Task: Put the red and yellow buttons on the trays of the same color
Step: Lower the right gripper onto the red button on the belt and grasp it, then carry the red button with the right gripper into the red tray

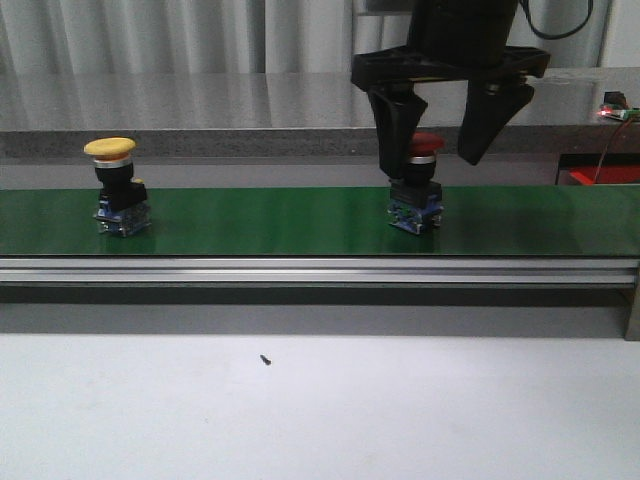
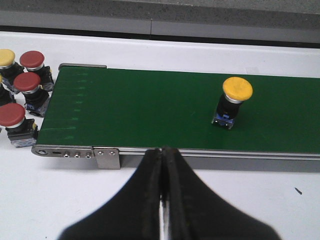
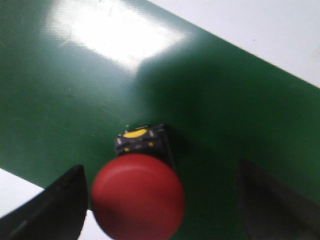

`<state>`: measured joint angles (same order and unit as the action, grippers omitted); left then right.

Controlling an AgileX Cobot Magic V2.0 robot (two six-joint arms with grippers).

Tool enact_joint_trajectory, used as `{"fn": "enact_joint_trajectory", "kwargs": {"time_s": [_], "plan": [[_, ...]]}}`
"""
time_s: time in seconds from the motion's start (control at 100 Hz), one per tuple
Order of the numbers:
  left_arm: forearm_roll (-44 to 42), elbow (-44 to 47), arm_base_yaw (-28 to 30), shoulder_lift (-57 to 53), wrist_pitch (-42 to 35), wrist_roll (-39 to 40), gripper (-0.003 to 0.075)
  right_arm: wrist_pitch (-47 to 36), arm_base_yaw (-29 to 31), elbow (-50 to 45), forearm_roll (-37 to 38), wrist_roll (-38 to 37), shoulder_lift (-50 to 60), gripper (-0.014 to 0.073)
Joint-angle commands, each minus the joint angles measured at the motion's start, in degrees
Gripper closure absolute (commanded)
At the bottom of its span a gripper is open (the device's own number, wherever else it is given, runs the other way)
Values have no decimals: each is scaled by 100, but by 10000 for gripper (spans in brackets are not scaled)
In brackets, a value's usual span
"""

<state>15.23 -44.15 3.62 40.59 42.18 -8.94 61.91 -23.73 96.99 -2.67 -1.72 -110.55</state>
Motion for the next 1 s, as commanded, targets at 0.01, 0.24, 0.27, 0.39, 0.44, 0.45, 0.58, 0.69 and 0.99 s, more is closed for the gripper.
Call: {"fn": "enact_joint_trajectory", "kwargs": {"time_s": [0.01,0.24,0.27,0.39,0.44,0.45,0.58,0.69,0.99], "plan": [[79,-153,-44,-15,-439,13,740,-113,83,177,-241,172,208,71],[79,-153,-44,-15,-439,13,740,-17,114,177,-254,172,179,403],[79,-153,-44,-15,-439,13,740,-17,114,177,-254,172,192,407],[79,-153,-44,-15,-439,13,740,-17,182,177,-218,172,348,407],[79,-153,-44,-15,-439,13,740,-4,285,177,-173,172,460,407],[79,-153,-44,-15,-439,13,740,2,306,177,-172,172,483,407],[79,-153,-44,-15,-419,13,740,168,895,177,-128,277,766,407],[79,-153,-44,-15,-419,13,740,252,1533,177,-123,330,932,407],[79,-153,-44,-15,-406,13,740,143,3066,177,-56,398,981,407]]}}
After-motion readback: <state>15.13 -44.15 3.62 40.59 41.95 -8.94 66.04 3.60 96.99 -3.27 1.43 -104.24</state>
